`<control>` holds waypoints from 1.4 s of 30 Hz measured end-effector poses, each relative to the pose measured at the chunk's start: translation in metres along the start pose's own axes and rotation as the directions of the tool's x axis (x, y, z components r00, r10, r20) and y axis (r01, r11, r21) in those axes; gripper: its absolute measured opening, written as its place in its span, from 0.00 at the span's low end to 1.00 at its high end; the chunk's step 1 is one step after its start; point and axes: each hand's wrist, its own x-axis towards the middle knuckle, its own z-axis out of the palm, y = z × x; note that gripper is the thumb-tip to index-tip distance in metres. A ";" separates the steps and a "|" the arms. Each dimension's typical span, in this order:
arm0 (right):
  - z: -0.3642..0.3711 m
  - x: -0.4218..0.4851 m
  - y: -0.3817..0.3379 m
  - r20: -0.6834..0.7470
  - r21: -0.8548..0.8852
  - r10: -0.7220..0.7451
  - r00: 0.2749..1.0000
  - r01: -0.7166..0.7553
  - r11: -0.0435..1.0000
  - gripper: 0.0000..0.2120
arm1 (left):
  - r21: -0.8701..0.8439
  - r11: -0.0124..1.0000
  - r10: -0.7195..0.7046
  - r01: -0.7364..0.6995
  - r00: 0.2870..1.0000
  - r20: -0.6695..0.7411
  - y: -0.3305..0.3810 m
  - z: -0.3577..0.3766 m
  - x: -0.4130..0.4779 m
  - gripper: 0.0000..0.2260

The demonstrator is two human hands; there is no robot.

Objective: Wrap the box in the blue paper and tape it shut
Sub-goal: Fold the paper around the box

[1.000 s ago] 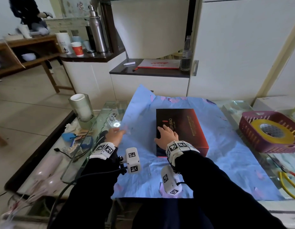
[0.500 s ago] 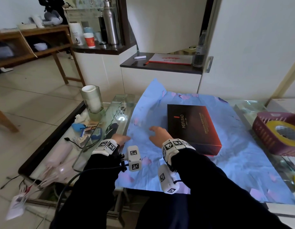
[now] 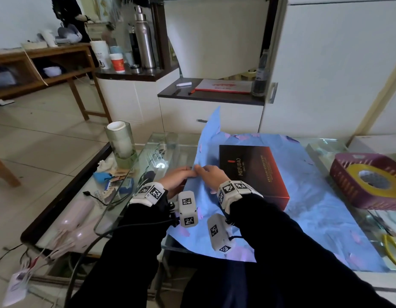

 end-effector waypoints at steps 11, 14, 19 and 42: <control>-0.017 -0.007 0.013 0.025 0.277 0.136 0.990 -0.138 0.951 0.24 | 0.120 0.993 0.007 -0.014 0.998 0.057 0.002 0.030 -0.008 0.07; -0.020 -0.009 0.016 0.013 0.253 0.155 0.988 -0.153 0.955 0.20 | 0.171 0.985 0.018 -0.021 1.000 0.021 -0.002 0.038 -0.012 0.11; -0.023 -0.011 0.024 -0.009 0.162 0.219 0.976 -0.215 0.963 0.09 | 0.129 0.991 -0.047 0.036 0.996 0.081 -0.015 0.050 -0.010 0.10; -0.035 -0.020 0.039 0.081 0.047 0.229 0.970 -0.233 0.971 0.09 | 0.033 0.998 0.056 -0.054 0.997 -0.051 -0.034 0.039 -0.002 0.12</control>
